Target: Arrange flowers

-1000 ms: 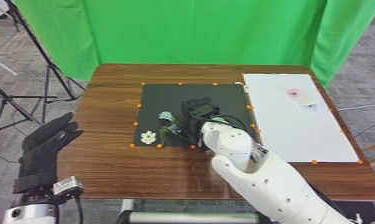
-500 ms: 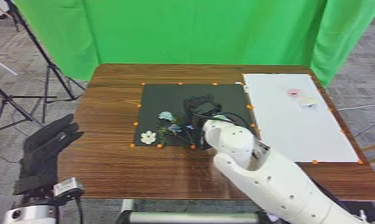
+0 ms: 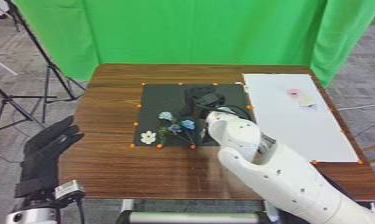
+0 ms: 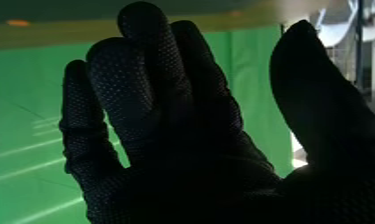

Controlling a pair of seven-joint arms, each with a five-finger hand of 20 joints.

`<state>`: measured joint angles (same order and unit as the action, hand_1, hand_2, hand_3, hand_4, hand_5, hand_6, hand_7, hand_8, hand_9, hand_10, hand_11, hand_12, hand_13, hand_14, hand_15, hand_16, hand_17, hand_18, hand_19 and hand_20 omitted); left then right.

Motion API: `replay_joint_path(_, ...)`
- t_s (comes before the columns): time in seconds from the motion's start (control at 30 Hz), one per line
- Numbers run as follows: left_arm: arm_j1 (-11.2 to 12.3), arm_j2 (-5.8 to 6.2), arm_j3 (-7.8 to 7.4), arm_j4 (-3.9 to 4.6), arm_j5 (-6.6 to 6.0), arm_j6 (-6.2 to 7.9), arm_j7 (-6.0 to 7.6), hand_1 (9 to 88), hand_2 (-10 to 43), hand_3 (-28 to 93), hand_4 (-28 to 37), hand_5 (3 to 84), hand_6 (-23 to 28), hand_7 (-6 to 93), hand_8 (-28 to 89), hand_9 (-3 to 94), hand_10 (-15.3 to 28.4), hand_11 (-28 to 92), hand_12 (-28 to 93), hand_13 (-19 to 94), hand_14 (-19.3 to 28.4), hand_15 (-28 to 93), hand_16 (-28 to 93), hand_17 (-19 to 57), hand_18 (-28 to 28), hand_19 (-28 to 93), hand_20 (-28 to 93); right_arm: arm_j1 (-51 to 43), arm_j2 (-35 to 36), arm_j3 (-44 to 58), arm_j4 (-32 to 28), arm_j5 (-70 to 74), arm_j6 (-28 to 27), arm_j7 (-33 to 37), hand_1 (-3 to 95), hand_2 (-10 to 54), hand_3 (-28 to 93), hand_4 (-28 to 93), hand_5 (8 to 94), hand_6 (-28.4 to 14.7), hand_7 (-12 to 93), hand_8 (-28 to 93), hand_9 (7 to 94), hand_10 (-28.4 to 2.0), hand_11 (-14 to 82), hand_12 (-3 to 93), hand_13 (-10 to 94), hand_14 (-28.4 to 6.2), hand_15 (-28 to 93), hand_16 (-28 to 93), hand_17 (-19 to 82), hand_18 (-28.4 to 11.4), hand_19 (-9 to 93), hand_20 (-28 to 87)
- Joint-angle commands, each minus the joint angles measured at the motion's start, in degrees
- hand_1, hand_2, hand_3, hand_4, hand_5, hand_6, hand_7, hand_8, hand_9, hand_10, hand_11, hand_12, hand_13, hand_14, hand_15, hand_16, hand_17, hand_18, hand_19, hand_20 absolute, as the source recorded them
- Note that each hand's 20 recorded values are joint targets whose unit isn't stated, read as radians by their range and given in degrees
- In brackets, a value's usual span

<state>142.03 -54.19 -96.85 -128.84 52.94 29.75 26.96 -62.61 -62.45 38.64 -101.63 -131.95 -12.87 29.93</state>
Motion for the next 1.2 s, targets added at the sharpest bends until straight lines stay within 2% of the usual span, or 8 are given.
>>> replay_joint_path(0.03, 1.30, 0.27, 0.16, -0.18, -0.64, 1.15, 0.70, 26.7, 2.9, 83, -18.9, 41.2, 10.8, 16.0, -11, 34.8, 19.9, 38, 7, 26, 27.4, 66, -17, -10.0, 21.4, 58, 5, 3.72, 7.12, 3.31, -4.21, 3.38, 3.38, 0.90, 24.5, 1.1, 84, -23, 63.9, -8.7, 15, -11, 68.8, -18.8, 31.4, 18.1, 59, -16.1, 75, 15, 11, -26.4, 76, 14)
replay_joint_path(0.1, 1.64, 0.27, 0.00, -0.29, -0.61, 1.17, 0.66, 26.6, 2.9, 83, -18.9, 41.3, 10.8, 16.0, -11, 34.8, 19.9, 38, 7, 26, 27.4, 66, -17, -10.0, 21.4, 58, 5, 4.08, 9.17, 4.16, -4.43, 4.50, 4.27, 1.21, 24.3, 1.6, 84, -23, 63.8, -8.3, 15, -11, 67.9, -18.9, 31.1, 18.0, 58, -16.3, 75, 15, 11, -26.3, 76, 14)
replay_joint_path(0.13, 1.68, 1.10, 0.41, -0.22, -1.43, 1.99, 1.48, 26.6, 2.9, 83, -18.9, 41.3, 10.8, 16.0, -11, 34.8, 19.9, 38, 7, 26, 27.3, 66, -17, -10.0, 21.4, 58, 5, 4.71, 10.47, 3.97, -4.38, 5.23, 5.07, 1.76, 24.2, 1.7, 84, -23, 63.6, -8.1, 15, -11, 67.1, -19.0, 30.7, 17.9, 58, -16.5, 75, 15, 11, -26.1, 76, 14)
replay_joint_path(0.47, 1.63, 0.65, 0.40, -0.46, -0.92, 1.85, 0.94, 26.5, 3.0, 83, -19.1, 41.2, 10.8, 16.1, -11, 34.8, 20.0, 38, 7, 26, 27.3, 66, -17, -10.0, 21.3, 58, 5, 3.24, 19.63, 8.71, -1.67, 8.55, 6.34, 5.46, 24.2, 2.6, 85, -22, 58.3, -8.0, 15, -11, 60.7, -19.6, 26.2, 16.3, 56, -16.2, 75, 14, 11, -25.2, 74, 14)
replay_joint_path(0.7, 1.42, 1.04, 0.99, -0.57, -1.13, 2.44, 1.37, 26.5, 3.1, 83, -19.2, 41.2, 10.8, 16.2, -11, 34.8, 20.0, 38, 7, 26, 27.3, 66, -17, -10.0, 21.3, 58, 5, 4.60, 24.52, 8.05, 1.93, 10.36, 7.37, 8.27, 24.3, 2.6, 85, -23, 57.0, -8.1, 15, -11, 59.1, -20.0, 24.9, 16.0, 56, -16.0, 75, 14, 11, -24.9, 74, 15)
replay_joint_path(0.73, 1.28, 1.72, 1.21, -0.55, -1.69, 2.87, 1.78, 26.5, 3.1, 83, -19.2, 41.1, 10.8, 16.2, -11, 34.8, 20.0, 38, 7, 26, 27.3, 66, -17, -10.0, 21.3, 58, 5, 5.13, 25.11, 7.67, 2.57, 10.47, 7.28, 8.67, 24.3, 2.6, 85, -23, 56.8, -8.2, 15, -11, 58.7, -20.1, 24.7, 15.9, 56, -16.0, 75, 14, 11, -24.8, 75, 15)
replay_joint_path(0.93, 1.00, 1.75, 1.41, -0.58, -1.55, 2.93, 1.92, 26.5, 3.2, 83, -19.2, 41.1, 10.8, 16.1, -11, 34.7, 20.0, 38, 7, 26, 27.3, 66, -17, -10.0, 21.3, 58, 5, 7.26, 27.66, 6.51, 6.83, 12.12, 8.33, 10.01, 24.2, 2.2, 86, -23, 55.0, -8.8, 15, -11, 55.4, -20.6, 23.8, 16.0, 56, -15.2, 75, 13, 14, -24.1, 76, 15)
replay_joint_path(1.2, 0.54, 1.49, 1.55, -0.60, -1.26, 2.55, 1.65, 26.5, 3.3, 83, -19.0, 41.1, 10.8, 16.1, -11, 34.7, 20.0, 38, 7, 26, 27.2, 66, -18, -10.0, 21.3, 58, 5, 3.99, 27.81, 12.20, 11.06, 11.84, 2.54, 10.66, 24.9, 1.1, 86, -23, 51.8, -9.3, 15, -11, 51.7, -21.1, 21.6, 15.7, 58, -13.0, 78, 13, 19, -23.4, 79, 14)
